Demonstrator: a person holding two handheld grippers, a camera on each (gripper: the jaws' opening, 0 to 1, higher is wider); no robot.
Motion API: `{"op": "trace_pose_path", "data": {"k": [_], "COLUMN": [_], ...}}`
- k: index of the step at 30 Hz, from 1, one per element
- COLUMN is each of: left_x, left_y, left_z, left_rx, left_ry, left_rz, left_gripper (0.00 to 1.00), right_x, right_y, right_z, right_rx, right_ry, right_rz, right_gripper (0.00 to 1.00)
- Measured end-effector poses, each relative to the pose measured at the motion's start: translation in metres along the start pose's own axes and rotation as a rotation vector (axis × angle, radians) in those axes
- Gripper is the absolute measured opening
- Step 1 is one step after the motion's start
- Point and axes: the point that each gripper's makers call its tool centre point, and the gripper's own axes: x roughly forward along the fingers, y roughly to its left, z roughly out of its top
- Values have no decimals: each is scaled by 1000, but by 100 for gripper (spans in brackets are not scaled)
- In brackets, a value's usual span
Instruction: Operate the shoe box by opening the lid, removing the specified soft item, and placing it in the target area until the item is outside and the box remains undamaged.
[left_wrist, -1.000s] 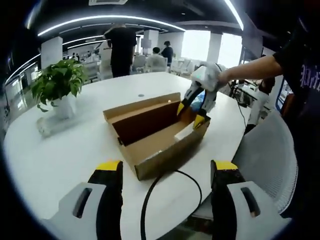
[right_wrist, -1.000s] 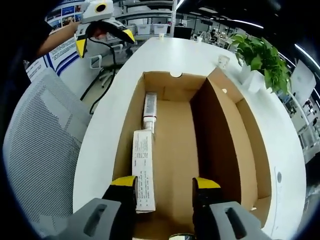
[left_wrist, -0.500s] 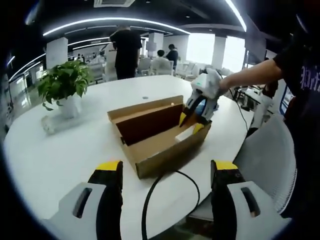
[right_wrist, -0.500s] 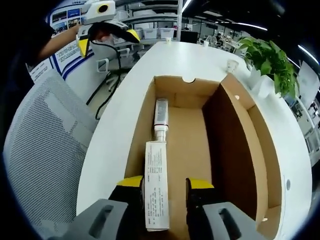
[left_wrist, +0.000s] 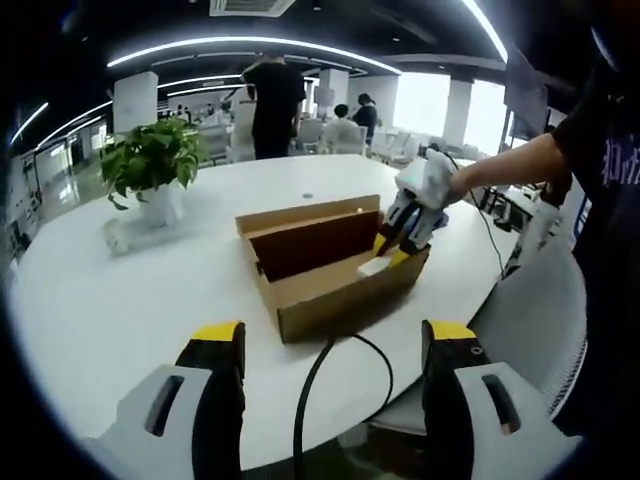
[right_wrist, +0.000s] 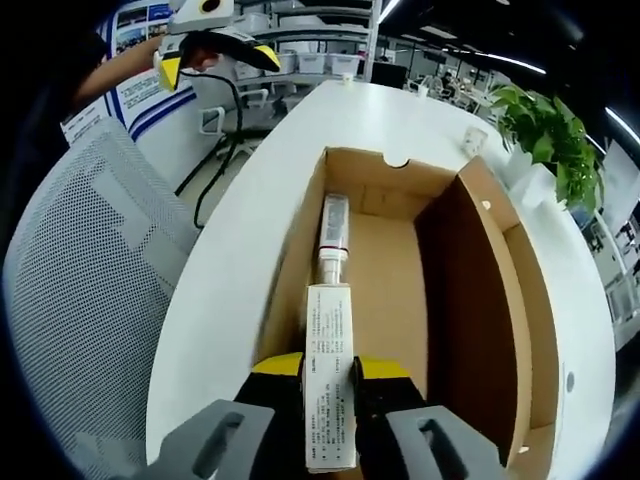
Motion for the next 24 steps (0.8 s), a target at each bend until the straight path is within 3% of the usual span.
{"op": "trace_pose_path", "data": {"k": [11, 24], "left_x": [-9, -17], "left_y": [-5, -6], "left_z": [-6, -6], "left_rx": [1, -2], "left_ry": [6, -7], "left_rz": [21, 72], "left_gripper": [75, 87], "right_x": [-21, -53], "right_y": [-3, -4], "right_z": [12, 23], "right_rx": [-28, -62], "right_ry": [-35, -64], "right_rz": [-29, -37], "right_gripper": [14, 14]}}
